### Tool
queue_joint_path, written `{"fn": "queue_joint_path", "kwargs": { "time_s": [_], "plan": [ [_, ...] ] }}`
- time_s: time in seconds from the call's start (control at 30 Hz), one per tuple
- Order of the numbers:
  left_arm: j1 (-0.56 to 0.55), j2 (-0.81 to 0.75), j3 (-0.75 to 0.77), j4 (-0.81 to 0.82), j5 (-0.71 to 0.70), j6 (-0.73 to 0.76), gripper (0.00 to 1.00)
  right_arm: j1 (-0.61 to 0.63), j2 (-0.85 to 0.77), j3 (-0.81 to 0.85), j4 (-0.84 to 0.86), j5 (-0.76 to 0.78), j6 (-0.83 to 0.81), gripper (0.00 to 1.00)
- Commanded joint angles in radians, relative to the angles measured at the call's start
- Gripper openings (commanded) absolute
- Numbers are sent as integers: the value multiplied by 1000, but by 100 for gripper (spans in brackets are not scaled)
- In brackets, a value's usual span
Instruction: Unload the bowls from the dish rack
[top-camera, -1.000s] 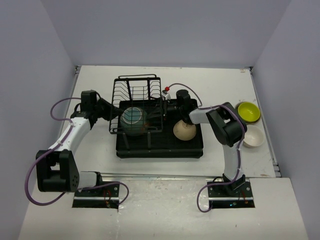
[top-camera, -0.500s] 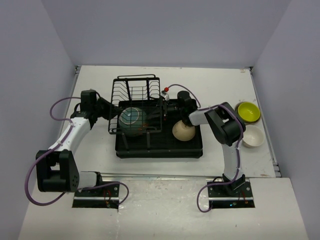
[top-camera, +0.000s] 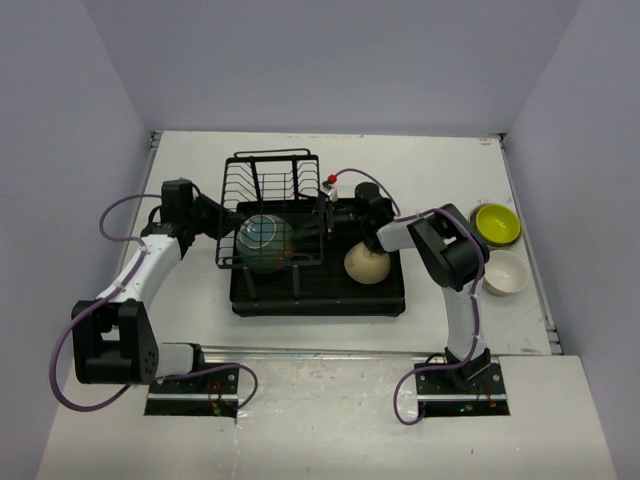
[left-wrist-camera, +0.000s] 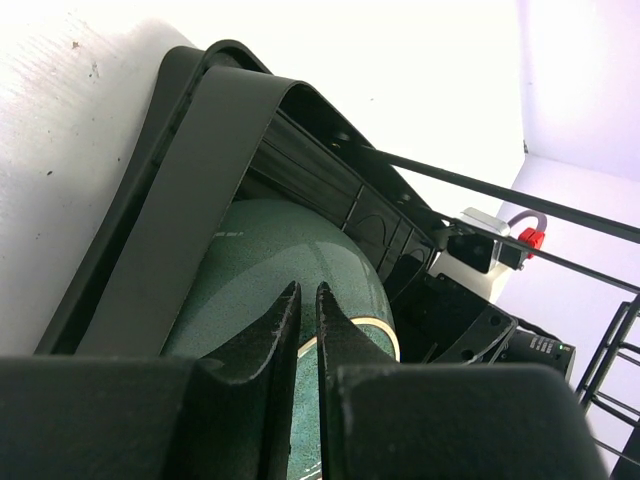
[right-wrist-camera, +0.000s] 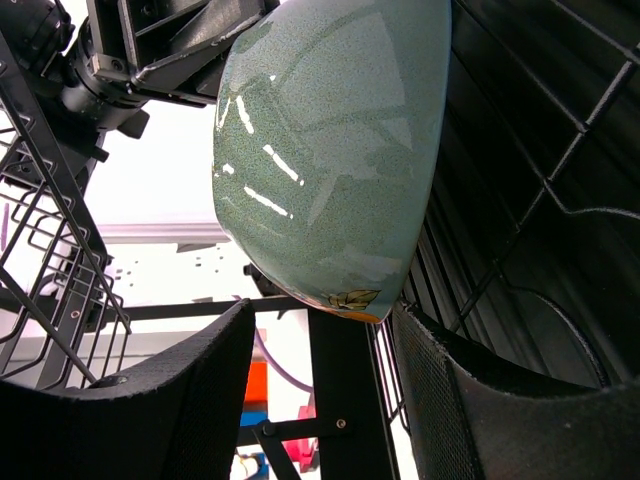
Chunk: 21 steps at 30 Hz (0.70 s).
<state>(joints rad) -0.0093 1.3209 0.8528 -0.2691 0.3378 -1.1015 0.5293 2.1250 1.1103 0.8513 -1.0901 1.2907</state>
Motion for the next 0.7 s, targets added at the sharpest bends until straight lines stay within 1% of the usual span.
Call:
{"fn": "queue_joint_path", "kwargs": {
  "time_s": [0.0,0.13,0.5,0.67],
  "plan": [
    [-23,-17,3,-16,43,-9,12,46,-4,54,78,42,10,57],
    [-23,-18,3,-16,46,-12,12,51,-10,75,57,53,-4,57],
    [-24,-22,6,-18,47,-14,12,74,-28,106,130,38,36,55],
    [-24,-23,2,-18,50,-14,12,80,-20,118,120,41,41,55]
  ]
}}
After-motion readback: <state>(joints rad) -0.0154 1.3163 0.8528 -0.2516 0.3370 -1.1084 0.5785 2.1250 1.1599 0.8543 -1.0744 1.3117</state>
